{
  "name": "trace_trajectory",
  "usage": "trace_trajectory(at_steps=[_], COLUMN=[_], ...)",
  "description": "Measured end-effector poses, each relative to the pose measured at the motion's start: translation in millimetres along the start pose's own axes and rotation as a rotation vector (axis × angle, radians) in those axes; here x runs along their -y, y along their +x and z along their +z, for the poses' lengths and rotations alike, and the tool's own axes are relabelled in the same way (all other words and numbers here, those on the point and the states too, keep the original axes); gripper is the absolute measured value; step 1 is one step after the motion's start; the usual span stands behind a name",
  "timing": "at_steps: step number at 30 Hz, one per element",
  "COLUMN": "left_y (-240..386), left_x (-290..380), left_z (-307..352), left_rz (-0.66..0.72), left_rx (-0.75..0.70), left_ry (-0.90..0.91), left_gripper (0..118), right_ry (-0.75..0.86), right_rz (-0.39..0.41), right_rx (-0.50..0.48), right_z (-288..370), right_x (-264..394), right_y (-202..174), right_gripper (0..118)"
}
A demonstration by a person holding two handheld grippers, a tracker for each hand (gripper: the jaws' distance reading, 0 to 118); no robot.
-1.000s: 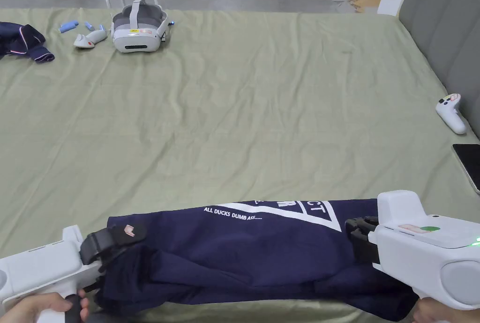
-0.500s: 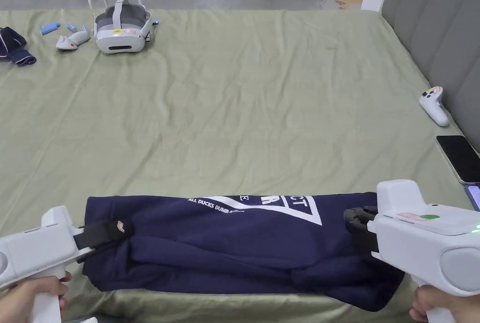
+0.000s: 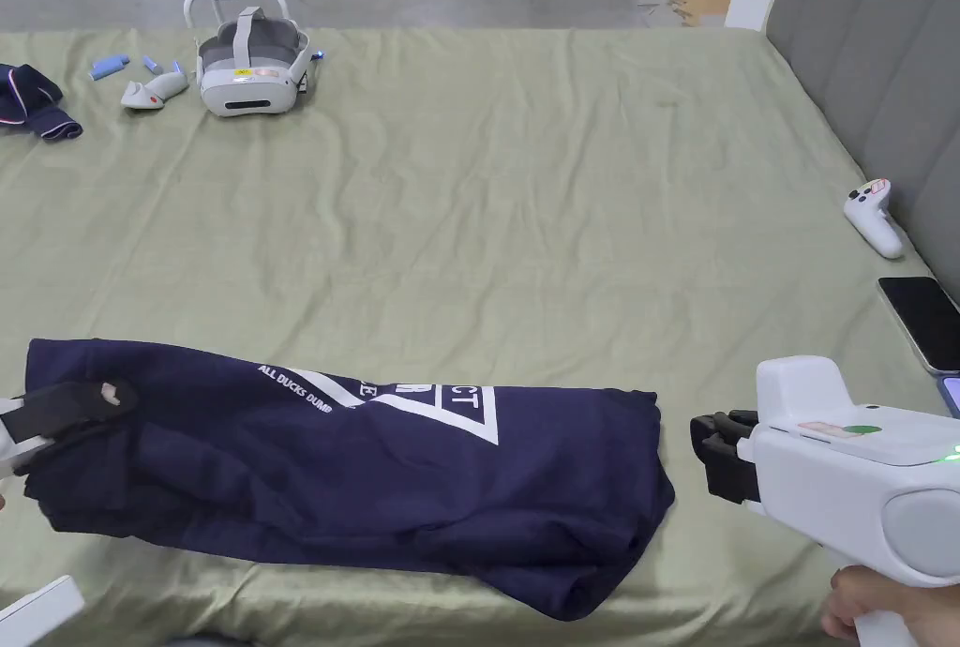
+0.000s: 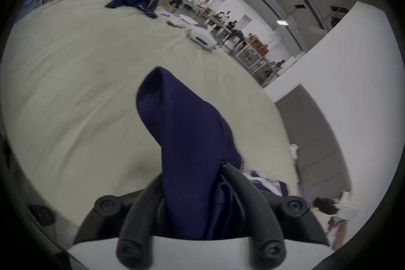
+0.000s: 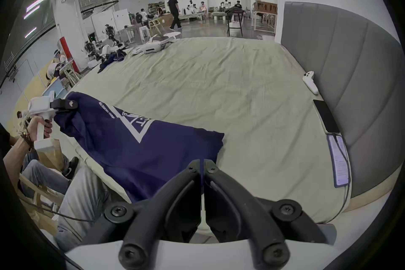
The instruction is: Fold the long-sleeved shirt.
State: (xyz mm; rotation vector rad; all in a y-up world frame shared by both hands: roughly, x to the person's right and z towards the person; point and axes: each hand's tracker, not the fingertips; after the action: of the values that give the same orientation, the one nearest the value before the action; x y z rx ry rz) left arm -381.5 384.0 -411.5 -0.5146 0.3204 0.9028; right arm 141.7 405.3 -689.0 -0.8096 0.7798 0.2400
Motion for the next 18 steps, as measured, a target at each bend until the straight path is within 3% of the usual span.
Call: trace_trajectory(at_steps=[5,8,11,14,18], left_y=[108.4,175.6,225.9,250.9,250.3], left_x=[25.8,52.9,86.1,126.0,179.5], left_z=[-7.4,-33.1,-73.6,-135.2,-209.8], left_rz=[-0.029,-0.177,-0.256,-0.246,-0.229], left_rx=[0.245,0.35,0.34,0.323,0.232], left_ry=[-0.152,-0.265,-0.355,-0.478,-0.613], left_gripper=[22,22,22,22,24], right_ry=[-0.01,-0.015,-0.012,-0.008,-0.007], right_rz=[0.006,-0.001,-0.014,-0.041,-0.073], right_rx=[-0.006,-0.011,-0.016,-0.007,0.024], right_z=[-3.7,-2.2,4.5,9.9,17.9], right_x=[-0.2,1.6,6.4,13.1,21.3], right_y=[-4.5,-4.6,0.0,8.5,21.6], right_gripper=[1,1,1,1,1])
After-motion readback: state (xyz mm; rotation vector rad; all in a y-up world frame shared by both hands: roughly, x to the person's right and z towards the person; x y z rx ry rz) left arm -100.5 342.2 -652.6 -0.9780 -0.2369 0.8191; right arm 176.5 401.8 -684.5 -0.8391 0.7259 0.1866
